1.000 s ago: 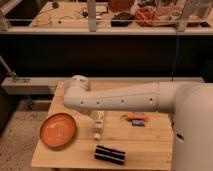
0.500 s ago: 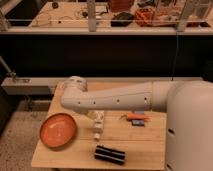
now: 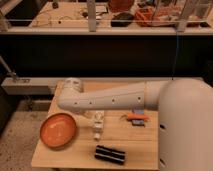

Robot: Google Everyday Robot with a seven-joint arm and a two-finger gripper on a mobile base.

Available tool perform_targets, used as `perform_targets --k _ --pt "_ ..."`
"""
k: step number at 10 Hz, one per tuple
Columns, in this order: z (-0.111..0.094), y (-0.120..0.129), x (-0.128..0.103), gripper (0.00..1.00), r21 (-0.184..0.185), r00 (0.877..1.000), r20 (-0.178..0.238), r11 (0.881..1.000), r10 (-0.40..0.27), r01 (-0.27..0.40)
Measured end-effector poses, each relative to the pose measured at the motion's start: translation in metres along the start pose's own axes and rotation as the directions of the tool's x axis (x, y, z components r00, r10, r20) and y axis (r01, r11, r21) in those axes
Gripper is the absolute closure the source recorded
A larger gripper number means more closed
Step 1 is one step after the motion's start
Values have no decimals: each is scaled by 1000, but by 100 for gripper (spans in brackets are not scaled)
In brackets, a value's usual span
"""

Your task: Pick up the ceramic bowl

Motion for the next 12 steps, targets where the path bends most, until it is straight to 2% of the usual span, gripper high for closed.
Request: perform_targets --k 8,12 --pt "17 -28 -16 20 43 994 34 994 -106 105" --pt "29 -42 -27 20 64 985 52 985 -164 161"
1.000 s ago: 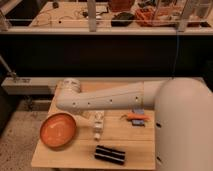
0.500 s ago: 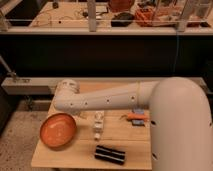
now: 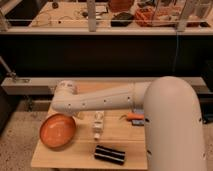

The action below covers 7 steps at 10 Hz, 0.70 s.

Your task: Pick up the ceramic bowl

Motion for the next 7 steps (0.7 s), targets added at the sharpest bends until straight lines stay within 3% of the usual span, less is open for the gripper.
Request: perform_targets --k 7 --pt "19 -16 -11 20 18 998 34 998 -58 57"
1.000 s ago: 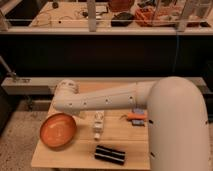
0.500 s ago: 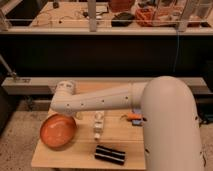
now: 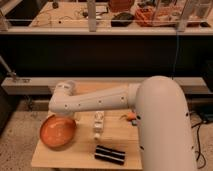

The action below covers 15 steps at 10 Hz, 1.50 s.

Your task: Pick up the ceramic bowl

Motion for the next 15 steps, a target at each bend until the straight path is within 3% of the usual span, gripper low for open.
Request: perform_targets --k 2,7,8,11,13,15 --pt "1 -5 -3 20 6 1000 6 1000 -11 11" --pt "-4 -17 -6 35 26 999 3 999 -34 34" --pt "-5 -21 -6 36 31 999 2 999 -39 39" --pt "-1 -32 -11 20 41 998 18 998 -56 55" --pt "1 -35 -12 20 48 998 25 997 -62 61" --pt "2 -40 -13 27 58 997 31 996 -75 73"
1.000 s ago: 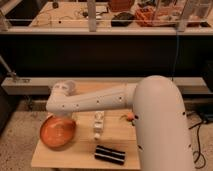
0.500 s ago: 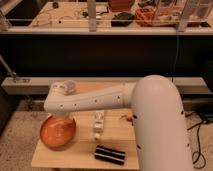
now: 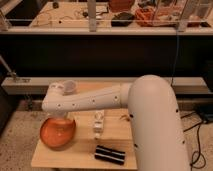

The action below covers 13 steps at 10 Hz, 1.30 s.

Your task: Pick up the ceramic bowl

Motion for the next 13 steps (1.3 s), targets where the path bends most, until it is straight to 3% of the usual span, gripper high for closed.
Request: perform_targets --k 3,6,7,10,13 --pt "7 -4 -4 20 7 1000 14 1000 -16 16" --pt "12 -7 -6 20 15 999 21 999 -29 29" --pt "13 -8 -5 21 20 999 22 999 -36 35" --pt "11 -14 -7 42 33 999 29 999 -42 41" --pt "12 -16 -7 39 45 998 35 998 -49 47"
